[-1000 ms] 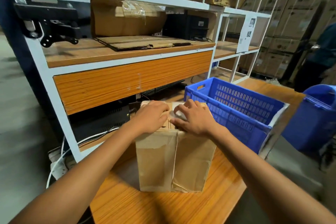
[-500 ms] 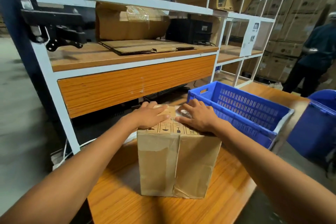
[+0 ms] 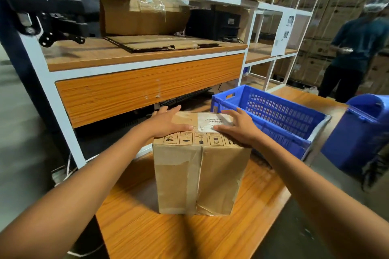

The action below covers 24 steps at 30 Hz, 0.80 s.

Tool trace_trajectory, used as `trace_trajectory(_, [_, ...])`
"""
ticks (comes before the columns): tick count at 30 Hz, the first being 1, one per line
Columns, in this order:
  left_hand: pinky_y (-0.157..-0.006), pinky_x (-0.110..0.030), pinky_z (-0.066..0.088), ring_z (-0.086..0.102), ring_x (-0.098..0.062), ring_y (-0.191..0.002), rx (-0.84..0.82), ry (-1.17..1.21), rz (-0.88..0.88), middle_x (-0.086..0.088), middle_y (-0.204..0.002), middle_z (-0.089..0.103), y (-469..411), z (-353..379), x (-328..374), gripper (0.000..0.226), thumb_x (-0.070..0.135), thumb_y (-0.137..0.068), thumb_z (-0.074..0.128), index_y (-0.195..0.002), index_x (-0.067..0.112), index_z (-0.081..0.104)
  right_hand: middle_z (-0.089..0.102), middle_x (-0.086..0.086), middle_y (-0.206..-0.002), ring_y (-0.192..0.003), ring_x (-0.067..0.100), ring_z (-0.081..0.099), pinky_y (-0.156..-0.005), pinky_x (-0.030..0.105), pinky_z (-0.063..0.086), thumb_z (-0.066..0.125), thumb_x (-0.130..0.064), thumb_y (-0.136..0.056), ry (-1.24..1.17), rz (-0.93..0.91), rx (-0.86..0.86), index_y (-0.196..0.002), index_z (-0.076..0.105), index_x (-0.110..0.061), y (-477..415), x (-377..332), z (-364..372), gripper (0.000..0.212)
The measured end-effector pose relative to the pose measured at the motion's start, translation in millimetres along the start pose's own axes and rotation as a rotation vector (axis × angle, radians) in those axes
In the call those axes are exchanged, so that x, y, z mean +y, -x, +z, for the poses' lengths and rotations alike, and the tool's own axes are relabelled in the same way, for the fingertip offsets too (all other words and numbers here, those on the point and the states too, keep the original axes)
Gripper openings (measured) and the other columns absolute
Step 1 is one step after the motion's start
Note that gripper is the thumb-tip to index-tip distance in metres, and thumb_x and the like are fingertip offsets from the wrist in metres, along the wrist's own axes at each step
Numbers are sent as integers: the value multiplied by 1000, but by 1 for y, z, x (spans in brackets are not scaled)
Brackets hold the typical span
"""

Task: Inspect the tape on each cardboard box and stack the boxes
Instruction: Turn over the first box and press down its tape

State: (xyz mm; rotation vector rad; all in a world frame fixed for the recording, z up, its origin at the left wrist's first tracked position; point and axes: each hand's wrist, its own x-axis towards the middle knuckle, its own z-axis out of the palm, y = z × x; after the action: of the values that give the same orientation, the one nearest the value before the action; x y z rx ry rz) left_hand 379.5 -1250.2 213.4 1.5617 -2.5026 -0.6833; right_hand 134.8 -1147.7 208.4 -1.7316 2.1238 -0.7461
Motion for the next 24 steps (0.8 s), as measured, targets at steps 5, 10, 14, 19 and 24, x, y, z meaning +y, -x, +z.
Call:
trace_trajectory(5, [-120,-48,26,21,-29,-149,42,200,-5,-3,-165,8,12,5,-3,137,88,-53,67,-160,26,10,51,2,-140,-105,11,60,-84,13,50,78,-41,-84,-254,41,-45,-156,28,-18,16,0,-1,90])
trace_trajectory(10, [-77,-32,47,51,-22,-121,390,454,3,3,-132,40,40,22,-7,61,55,-87,67,-137,29,45,61,3,-135,-112,25,67,-94,47,56,86,-60,-68,-597,90,10,-150,28,-37,40,14,12,103])
trace_trajectory(14, [-101,-48,48,55,-29,-125,311,868,-125,-6,-147,47,52,32,-14,81,52,-88,68,-152,30,24,74,5,-75,-55,10,69,-46,18,51,63,-26,-99,-837,119,-69,-111,59,-3,64,11,14,26])
trace_trajectory(19, [-89,-43,55,68,-21,-104,312,954,14,0,-115,68,74,35,-9,43,41,-94,65,-132,26,51,77,9,-97,-78,18,75,-63,27,58,66,-37,-96,-844,74,-8,-113,63,-15,80,11,17,28])
trace_trajectory(24, [-70,-34,59,70,-13,-88,391,1047,128,-3,-107,66,87,61,-12,33,37,-98,58,-129,27,46,72,-3,-115,-104,14,71,-86,32,55,53,-44,-101,-882,0,171,-125,58,-26,97,16,39,30])
